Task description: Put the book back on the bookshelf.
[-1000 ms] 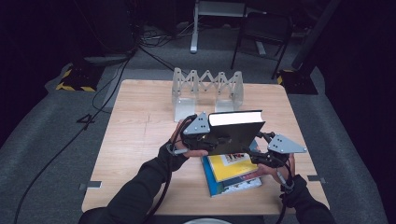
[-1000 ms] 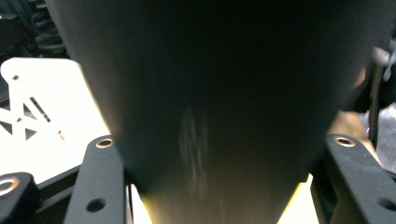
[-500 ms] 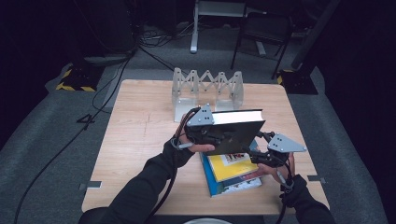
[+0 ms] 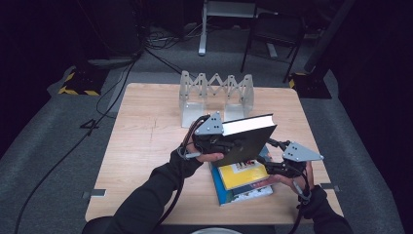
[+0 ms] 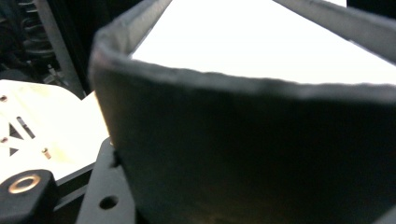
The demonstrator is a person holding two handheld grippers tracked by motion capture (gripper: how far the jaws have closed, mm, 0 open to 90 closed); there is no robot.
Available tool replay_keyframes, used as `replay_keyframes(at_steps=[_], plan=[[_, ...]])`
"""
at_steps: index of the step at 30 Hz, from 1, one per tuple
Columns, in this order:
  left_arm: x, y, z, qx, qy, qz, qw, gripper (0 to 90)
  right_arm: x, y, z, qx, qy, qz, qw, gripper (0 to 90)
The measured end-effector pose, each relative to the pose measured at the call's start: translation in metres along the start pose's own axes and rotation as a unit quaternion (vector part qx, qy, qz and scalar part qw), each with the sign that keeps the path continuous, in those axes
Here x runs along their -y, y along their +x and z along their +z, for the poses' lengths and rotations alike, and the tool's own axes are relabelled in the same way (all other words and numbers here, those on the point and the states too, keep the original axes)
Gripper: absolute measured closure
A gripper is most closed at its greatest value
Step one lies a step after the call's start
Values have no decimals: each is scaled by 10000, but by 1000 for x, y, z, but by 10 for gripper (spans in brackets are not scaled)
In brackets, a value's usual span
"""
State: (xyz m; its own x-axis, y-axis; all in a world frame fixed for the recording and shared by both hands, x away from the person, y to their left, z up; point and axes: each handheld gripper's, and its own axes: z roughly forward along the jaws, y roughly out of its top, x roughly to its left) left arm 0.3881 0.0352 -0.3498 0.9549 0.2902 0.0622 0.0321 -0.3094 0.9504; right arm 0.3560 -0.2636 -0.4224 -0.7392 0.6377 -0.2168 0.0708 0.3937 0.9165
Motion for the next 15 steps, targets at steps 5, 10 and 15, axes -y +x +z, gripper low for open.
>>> replay_keyframes(at_steps=[5, 10, 15], plan=[[-1, -1, -2, -122, 21, 6, 9999, 513, 15, -17, -14, 237, 203, 332, 9990, 309], [0, 4, -5, -223, 2, -9, 9998, 515, 29, -37, -20, 408, 402, 794, 9952, 303], [3, 6, -14, -407, -20, -58, 9992, 516, 42, -50, -22, 531, 666, 1074, 9906, 296]])
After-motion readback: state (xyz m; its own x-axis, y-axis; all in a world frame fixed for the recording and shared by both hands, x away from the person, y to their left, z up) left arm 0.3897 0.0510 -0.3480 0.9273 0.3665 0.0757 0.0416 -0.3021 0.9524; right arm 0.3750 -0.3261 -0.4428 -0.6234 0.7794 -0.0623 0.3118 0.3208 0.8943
